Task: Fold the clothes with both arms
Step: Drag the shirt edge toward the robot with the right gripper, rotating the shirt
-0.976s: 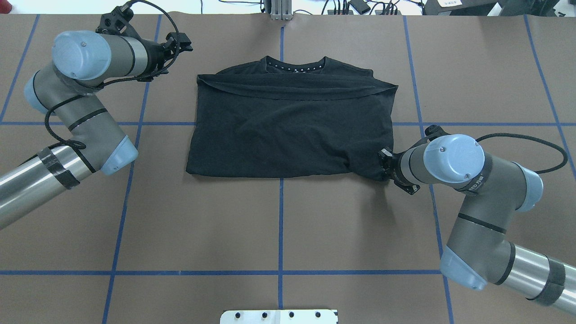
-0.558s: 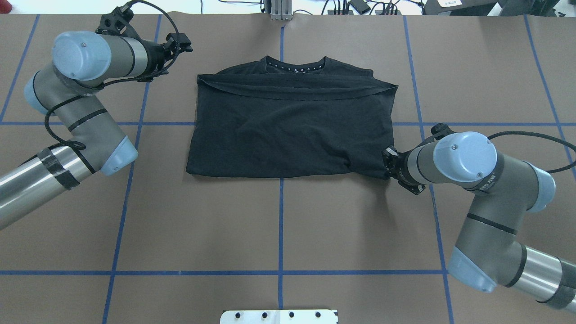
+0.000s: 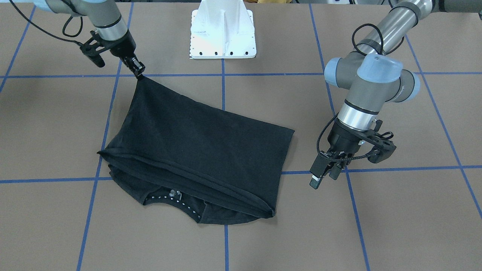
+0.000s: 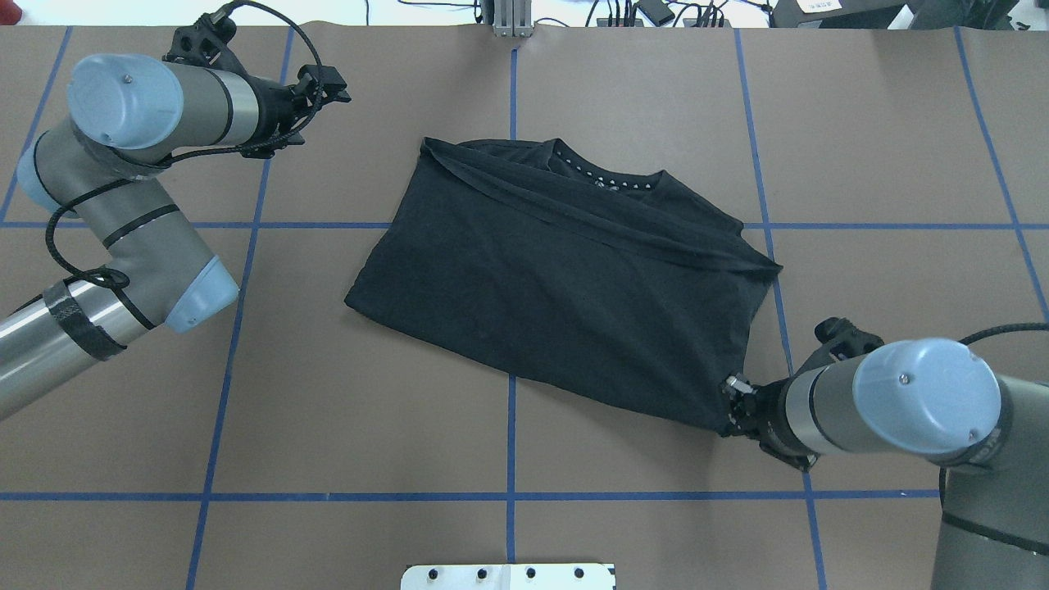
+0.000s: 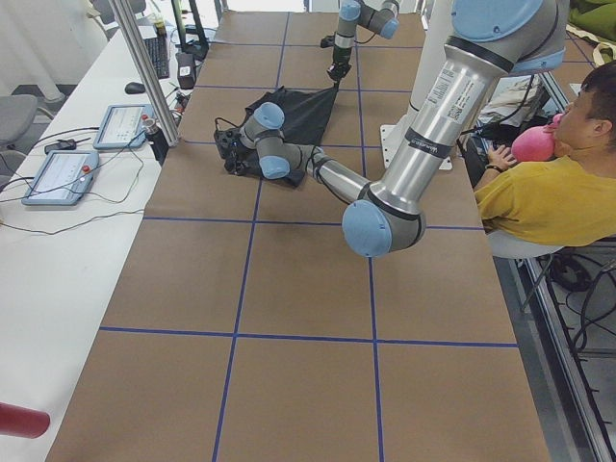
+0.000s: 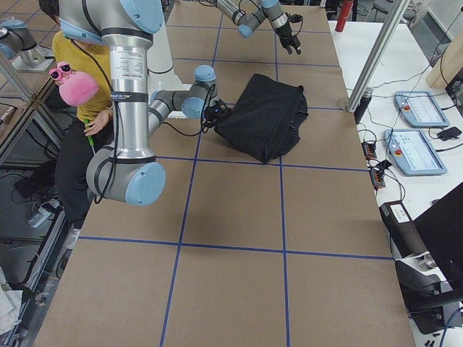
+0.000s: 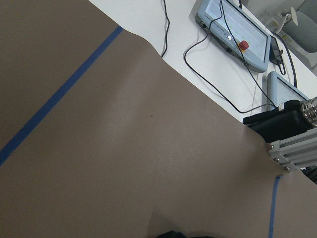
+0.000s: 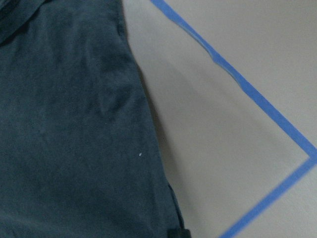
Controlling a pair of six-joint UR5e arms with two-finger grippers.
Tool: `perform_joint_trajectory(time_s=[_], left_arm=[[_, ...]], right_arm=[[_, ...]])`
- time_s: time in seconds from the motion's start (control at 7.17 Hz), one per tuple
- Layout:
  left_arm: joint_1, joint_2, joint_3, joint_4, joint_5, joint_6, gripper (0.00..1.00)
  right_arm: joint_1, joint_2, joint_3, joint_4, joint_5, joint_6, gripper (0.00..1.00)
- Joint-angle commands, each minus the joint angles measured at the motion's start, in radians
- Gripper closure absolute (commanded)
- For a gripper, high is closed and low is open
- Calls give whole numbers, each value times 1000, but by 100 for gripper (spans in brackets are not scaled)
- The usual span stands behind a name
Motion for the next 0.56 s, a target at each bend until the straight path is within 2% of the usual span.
perform_joint_trajectory(time_s=[0.0,0.14,0.28,0.42], left_arm=[[7,36,-96,48,-65,0,1],[24,59,-150,50,-98,-2,1],[65,61,-205,106,-96,-34,1],[125,61,-256,164,-90,-84,1]], right_arm=[[-204,-2,69,-80,10,18,100],[-257,-2,67,-80,1,19,5],[-253,-2,69,-80,-2,19,0],[-229,1,70,-80,-2,21,0]])
